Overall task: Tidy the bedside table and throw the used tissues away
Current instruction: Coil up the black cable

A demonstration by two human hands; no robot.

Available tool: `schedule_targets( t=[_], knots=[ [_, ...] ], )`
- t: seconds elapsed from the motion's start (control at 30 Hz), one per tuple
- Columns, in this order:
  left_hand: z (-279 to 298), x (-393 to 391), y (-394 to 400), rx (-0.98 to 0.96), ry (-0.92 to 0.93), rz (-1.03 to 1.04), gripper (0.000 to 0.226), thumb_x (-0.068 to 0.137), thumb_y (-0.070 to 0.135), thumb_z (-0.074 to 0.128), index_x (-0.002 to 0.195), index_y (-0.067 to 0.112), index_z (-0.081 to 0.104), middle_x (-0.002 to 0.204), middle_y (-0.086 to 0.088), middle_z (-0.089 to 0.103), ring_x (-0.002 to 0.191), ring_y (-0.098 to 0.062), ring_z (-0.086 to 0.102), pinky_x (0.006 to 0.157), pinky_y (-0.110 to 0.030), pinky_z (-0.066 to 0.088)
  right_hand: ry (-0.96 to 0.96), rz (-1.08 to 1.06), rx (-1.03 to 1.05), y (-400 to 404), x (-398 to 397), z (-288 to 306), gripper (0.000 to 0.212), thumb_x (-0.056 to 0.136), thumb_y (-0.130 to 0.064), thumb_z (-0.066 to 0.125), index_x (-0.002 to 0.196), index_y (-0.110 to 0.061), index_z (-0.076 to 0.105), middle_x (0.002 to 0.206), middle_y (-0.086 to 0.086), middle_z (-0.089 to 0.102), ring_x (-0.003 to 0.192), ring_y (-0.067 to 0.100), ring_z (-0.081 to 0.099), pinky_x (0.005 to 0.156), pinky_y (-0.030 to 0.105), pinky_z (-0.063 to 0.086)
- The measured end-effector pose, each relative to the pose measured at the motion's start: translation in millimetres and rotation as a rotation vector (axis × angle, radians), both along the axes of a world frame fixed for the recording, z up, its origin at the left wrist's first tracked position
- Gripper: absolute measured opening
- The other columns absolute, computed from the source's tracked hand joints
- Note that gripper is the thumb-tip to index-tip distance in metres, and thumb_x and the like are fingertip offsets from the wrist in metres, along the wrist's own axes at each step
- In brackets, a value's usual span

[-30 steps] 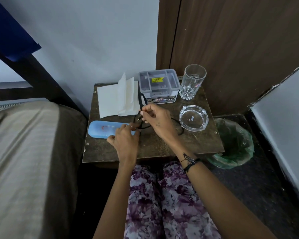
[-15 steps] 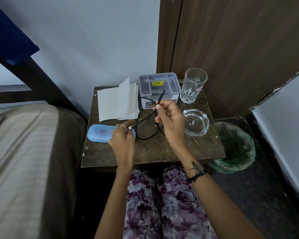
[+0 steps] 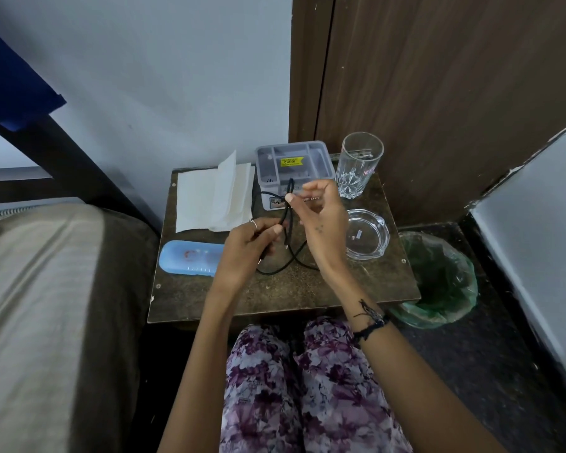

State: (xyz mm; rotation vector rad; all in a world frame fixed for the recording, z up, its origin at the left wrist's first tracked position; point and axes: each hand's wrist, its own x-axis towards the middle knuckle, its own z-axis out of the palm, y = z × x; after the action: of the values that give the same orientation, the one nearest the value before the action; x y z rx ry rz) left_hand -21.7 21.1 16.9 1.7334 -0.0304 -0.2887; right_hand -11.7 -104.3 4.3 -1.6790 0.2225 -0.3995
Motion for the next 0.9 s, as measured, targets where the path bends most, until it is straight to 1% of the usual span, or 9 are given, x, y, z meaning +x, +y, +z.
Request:
schedule_targets(
  t=[0.1, 0.17, 0.33, 0.43, 0.5, 0.63, 0.77, 0.83, 0.9],
  knots=[
    [10.2, 1.1, 0.7, -0.098, 0.014, -0.056, 0.023, 0.093, 0.002, 0.045, 0.086, 0.011, 0.064, 0.066, -0.003, 0.046, 0.047, 0.003, 0.046, 0.051, -0.008, 0.04, -0.178, 0.067, -0.499, -6.2, 6.8, -0.8, 0.022, 0.091, -0.01, 0.054, 0.111, -0.017, 0.06, 0.12, 0.001, 0.052, 0.116, 0.016, 0.047, 0.095, 0.01, 0.033],
    [16.9, 2.9, 1.2, -0.192, 0.019, -0.075, 0.025, 0.094, 0.003, 0.042, 0.085, 0.012, 0.063, 0.065, 0.0, 0.046, 0.048, 0.001, 0.046, 0.051, -0.011, 0.042, -0.17, 0.195, -0.582, -8.4, 8.2, -1.6, 0.035, 0.088, 0.004, 0.047, 0.112, -0.016, 0.061, 0.128, 0.001, 0.051, 0.124, 0.009, 0.035, 0.099, 0.004, 0.021],
    [42.1, 8.9, -10.3, -0.487, 0.022, 0.007, 0.024, 0.097, 0.009, 0.038, 0.098, 0.012, 0.062, 0.054, 0.011, 0.055, 0.05, -0.001, 0.052, 0.052, -0.012, 0.047, 0.004, 0.39, 0.047, 2.2, 0.8, 0.5, 0.011, 0.093, -0.026, 0.049, 0.095, -0.017, 0.056, 0.078, -0.014, 0.06, 0.078, 0.005, 0.055, 0.079, 0.032, 0.043],
    [52.8, 17.1, -17.2, -0.589, -0.011, 0.066, 0.023, 0.097, 0.008, 0.041, 0.111, 0.013, 0.059, 0.061, 0.009, 0.064, 0.053, -0.002, 0.06, 0.055, -0.013, 0.052, 0.017, 0.408, 0.167, 3.6, -9.4, -3.3, 0.018, 0.098, -0.014, 0.043, 0.105, -0.008, 0.058, 0.061, -0.011, 0.05, 0.056, 0.005, 0.053, 0.068, 0.034, 0.049],
    [51.1, 25.4, -21.2, -0.618, -0.044, 0.11, 0.025, 0.097, 0.005, 0.04, 0.117, 0.008, 0.055, 0.087, 0.004, 0.068, 0.066, -0.004, 0.067, 0.067, -0.016, 0.056, 0.096, 0.467, 0.214, 3.5, -20.3, 0.7, 0.021, 0.099, -0.015, 0.042, 0.112, -0.015, 0.059, 0.059, -0.006, 0.042, 0.042, 0.006, 0.042, 0.053, 0.027, 0.051],
    [35.9, 31.7, -26.8, -0.324, -0.189, 0.08, 0.035, 0.097, 0.006, 0.041, 0.132, 0.005, 0.046, 0.122, 0.0, 0.058, 0.1, -0.002, 0.064, 0.092, -0.016, 0.049, 0.212, 0.49, -0.147, -1.8, -31.6, 16.2, 0.021, 0.098, -0.021, 0.045, 0.11, -0.014, 0.061, 0.057, -0.007, 0.043, 0.041, 0.002, 0.04, 0.046, 0.012, 0.032],
    [20.0, 34.2, -20.7, 0.331, -0.528, -0.049, 0.034, 0.095, 0.003, 0.045, 0.128, 0.001, 0.05, 0.112, -0.011, 0.063, 0.1, -0.006, 0.058, 0.078, 0.0, 0.037, 0.204, 0.42, -0.484, -17.7, -33.3, 35.3, 0.016, 0.093, -0.027, 0.054, 0.094, -0.019, 0.068, 0.058, -0.008, 0.051, 0.052, 0.006, 0.044, 0.056, 0.026, 0.034],
    [14.7, 33.4, -14.2, 0.39, -0.513, -0.111, 0.033, 0.094, 0.003, 0.045, 0.126, 0.001, 0.053, 0.112, -0.015, 0.064, 0.1, -0.021, 0.061, 0.077, -0.009, 0.04, 0.175, 0.357, -0.614, -25.0, -29.8, 44.8, 0.016, 0.09, -0.031, 0.058, 0.095, -0.02, 0.07, 0.069, -0.008, 0.06, 0.053, 0.0, 0.045, 0.053, 0.017, 0.033],
    [16.7, 28.0, -7.5, 0.262, -0.345, -0.097, 0.029, 0.095, 0.004, 0.045, 0.12, 0.004, 0.059, 0.107, -0.007, 0.064, 0.097, -0.015, 0.058, 0.076, -0.006, 0.041, 0.096, 0.285, -0.696, -32.0, -24.8, 51.6, 0.019, 0.087, -0.034, 0.061, 0.098, -0.022, 0.071, 0.083, -0.01, 0.069, 0.056, -0.002, 0.049, 0.054, 0.013, 0.032]
  ],
)
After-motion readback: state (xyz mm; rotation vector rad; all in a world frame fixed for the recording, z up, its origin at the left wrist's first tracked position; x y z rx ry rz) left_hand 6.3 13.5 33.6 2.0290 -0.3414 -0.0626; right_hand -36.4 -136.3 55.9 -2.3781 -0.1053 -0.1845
